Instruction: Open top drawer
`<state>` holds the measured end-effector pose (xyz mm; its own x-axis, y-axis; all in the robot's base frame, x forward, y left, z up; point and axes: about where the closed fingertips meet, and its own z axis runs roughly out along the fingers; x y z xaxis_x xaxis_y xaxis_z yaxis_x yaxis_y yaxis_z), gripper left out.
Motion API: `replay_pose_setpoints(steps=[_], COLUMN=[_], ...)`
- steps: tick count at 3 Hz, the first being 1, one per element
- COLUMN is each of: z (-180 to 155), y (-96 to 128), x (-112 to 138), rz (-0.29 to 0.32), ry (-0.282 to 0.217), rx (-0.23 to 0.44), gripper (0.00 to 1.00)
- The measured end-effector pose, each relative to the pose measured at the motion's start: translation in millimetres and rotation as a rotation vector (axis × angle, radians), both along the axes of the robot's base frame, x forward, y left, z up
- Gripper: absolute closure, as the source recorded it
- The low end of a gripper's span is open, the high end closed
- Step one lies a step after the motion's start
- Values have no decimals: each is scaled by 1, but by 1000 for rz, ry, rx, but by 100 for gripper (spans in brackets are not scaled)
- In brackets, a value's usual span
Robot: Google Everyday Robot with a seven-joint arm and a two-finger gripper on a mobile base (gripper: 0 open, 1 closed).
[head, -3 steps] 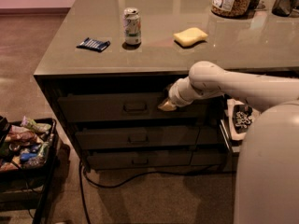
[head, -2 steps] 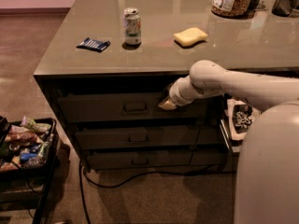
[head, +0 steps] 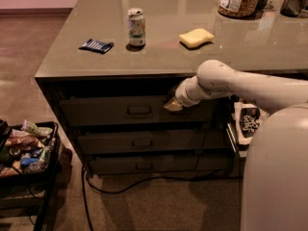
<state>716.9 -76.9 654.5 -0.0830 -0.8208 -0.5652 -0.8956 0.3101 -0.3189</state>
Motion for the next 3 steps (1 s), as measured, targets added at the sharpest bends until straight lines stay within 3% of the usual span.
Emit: replay_pose_setpoints(steps=[3], z=[-1], y=[-1], x=[0], rz=[-5], ry=[3], rx=[6], gripper=[56])
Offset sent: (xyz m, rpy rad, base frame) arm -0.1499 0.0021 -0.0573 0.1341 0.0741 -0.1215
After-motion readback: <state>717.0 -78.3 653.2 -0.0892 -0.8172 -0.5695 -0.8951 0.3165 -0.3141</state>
